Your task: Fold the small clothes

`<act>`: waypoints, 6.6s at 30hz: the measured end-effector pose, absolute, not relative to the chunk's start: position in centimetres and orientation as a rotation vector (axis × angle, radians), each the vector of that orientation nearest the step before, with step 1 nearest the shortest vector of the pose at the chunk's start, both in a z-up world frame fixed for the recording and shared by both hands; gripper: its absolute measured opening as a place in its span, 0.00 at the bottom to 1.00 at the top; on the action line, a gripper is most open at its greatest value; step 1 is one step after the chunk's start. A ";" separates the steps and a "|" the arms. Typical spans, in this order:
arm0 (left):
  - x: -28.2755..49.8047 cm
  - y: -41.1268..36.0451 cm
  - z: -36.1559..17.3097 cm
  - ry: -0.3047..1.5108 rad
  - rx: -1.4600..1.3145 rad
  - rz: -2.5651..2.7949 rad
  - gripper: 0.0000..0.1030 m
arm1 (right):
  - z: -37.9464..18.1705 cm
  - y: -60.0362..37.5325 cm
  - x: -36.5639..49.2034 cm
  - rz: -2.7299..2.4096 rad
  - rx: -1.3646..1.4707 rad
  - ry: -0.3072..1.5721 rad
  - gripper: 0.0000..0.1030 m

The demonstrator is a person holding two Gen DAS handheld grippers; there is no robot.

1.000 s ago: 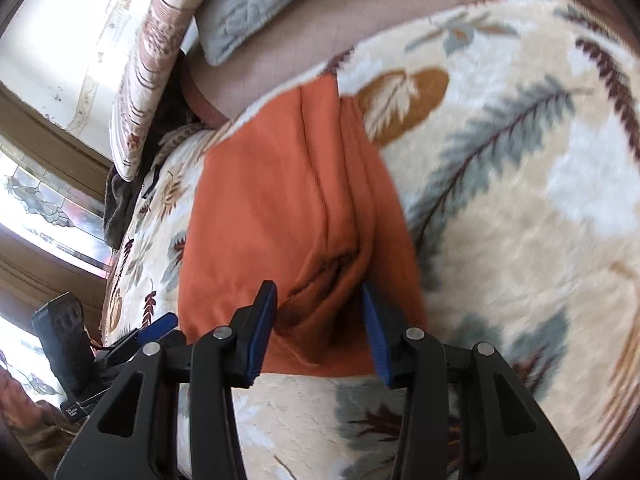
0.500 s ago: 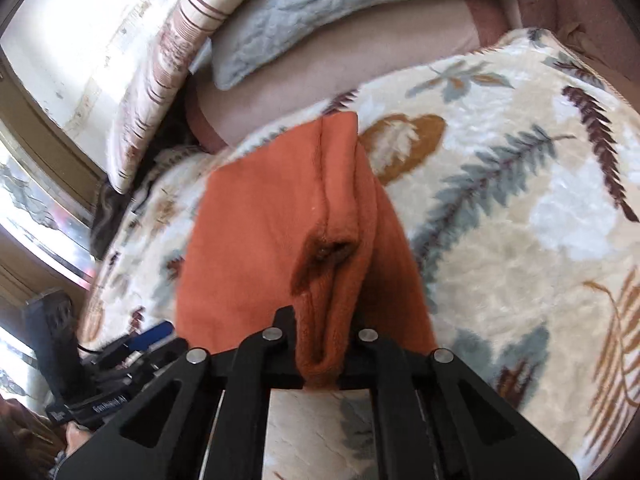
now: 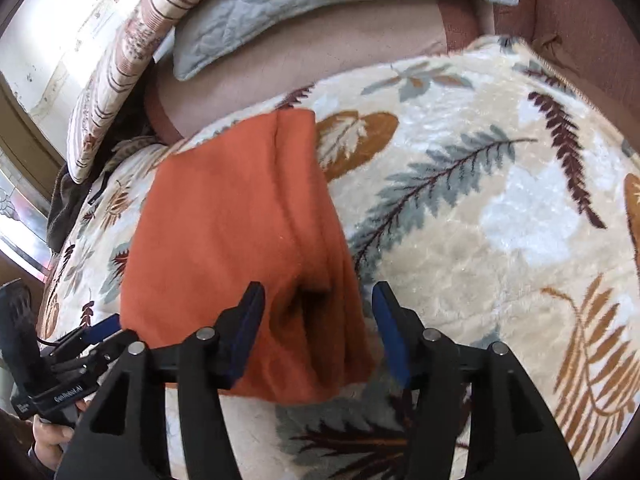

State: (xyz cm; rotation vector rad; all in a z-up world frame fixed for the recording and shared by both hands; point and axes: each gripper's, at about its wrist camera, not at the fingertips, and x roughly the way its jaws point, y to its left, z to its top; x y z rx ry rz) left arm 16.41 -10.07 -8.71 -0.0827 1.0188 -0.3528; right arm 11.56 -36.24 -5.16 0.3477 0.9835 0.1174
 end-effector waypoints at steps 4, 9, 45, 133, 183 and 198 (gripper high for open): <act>16.8 -10.9 -10.5 1.054 -0.062 -0.356 0.59 | -9.1 -36.4 12.3 0.144 0.419 1.067 0.49; 16.6 -10.5 -9.6 1.013 -0.050 -0.355 0.59 | -7.4 -36.3 12.1 0.158 0.401 1.047 0.37; 26.2 -8.6 -9.4 1.071 -0.229 -0.358 0.77 | -8.2 -37.9 21.7 0.310 0.626 1.042 0.49; 23.8 -0.2 -5.5 0.994 -0.013 -0.187 0.22 | -6.5 -24.8 19.3 0.604 0.585 1.022 0.25; 16.5 2.5 -7.8 0.943 0.050 -0.077 0.41 | -5.0 -17.8 14.9 0.480 0.196 0.963 0.43; 17.2 2.4 -7.9 0.936 0.059 -0.090 0.42 | -5.8 -17.3 20.9 0.416 0.172 1.008 0.44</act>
